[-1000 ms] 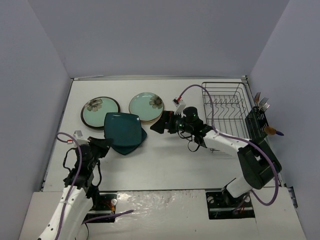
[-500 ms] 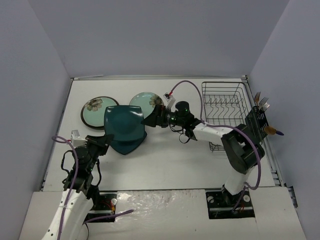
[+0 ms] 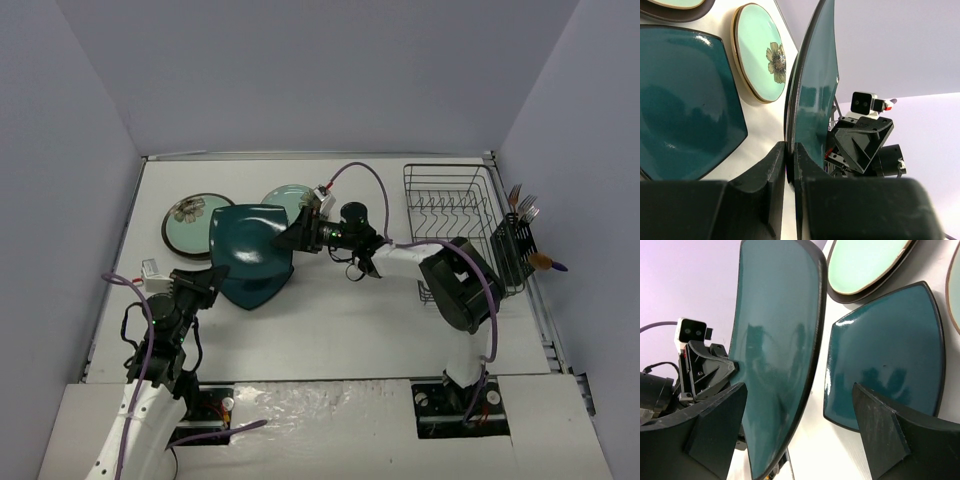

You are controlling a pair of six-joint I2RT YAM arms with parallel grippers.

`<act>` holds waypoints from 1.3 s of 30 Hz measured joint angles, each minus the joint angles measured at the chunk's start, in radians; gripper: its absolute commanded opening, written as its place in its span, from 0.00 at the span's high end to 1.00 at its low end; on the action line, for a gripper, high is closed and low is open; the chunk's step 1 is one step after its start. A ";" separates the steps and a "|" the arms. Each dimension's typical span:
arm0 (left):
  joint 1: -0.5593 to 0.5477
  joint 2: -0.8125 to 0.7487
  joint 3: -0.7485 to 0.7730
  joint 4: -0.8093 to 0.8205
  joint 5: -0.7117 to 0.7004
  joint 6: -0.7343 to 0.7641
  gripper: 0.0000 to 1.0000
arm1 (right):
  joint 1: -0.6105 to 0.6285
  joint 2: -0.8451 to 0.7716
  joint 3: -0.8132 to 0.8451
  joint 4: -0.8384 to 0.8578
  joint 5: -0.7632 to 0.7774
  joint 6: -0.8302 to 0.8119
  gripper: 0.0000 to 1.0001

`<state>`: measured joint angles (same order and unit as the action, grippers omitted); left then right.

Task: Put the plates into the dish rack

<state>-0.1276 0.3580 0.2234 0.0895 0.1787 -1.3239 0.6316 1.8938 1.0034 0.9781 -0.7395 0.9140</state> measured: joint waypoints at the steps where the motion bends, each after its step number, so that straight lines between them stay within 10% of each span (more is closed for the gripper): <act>1: 0.000 0.000 0.000 0.000 0.002 0.000 1.00 | 0.001 0.002 0.001 0.007 -0.003 0.007 0.23; 13: 0.000 -0.001 0.000 0.031 0.007 -0.009 1.00 | 0.011 0.031 0.021 0.129 -0.035 0.090 0.50; 21: 0.000 -0.002 -0.001 0.048 0.008 -0.016 1.00 | 0.011 0.047 0.021 0.172 -0.045 0.136 0.97; 27: 0.000 -0.010 -0.006 0.045 0.011 -0.008 1.00 | 0.005 0.041 0.026 0.152 -0.049 0.162 1.00; 39: 0.000 -0.046 0.053 -0.085 0.030 0.098 0.12 | -0.020 -0.116 0.034 -0.209 -0.009 -0.085 1.00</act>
<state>-0.1279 0.3125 0.2764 0.0045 0.2086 -1.2262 0.6113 1.7775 1.0376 0.7692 -0.7481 0.8293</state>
